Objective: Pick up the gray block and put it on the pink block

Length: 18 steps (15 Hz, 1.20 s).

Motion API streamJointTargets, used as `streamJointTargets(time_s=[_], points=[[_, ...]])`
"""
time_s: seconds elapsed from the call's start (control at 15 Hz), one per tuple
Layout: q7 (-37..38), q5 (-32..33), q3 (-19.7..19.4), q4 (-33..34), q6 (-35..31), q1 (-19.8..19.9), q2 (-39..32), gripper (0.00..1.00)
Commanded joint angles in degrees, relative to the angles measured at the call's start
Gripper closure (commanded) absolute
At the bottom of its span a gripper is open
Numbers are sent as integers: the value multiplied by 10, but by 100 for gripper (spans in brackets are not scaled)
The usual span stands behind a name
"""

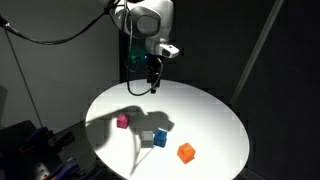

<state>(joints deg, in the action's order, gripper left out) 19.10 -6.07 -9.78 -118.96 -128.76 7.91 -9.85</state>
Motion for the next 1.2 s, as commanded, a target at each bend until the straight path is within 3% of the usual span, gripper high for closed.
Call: streamJointTargets(time_s=[0.0, 0.8, 1.13], points=[[0, 0, 0, 2, 2, 1, 0, 0], [-16, 0, -14, -16, -20, 15, -20, 0], [-33, -4, -18, -38, -78, 22, -36, 0]])
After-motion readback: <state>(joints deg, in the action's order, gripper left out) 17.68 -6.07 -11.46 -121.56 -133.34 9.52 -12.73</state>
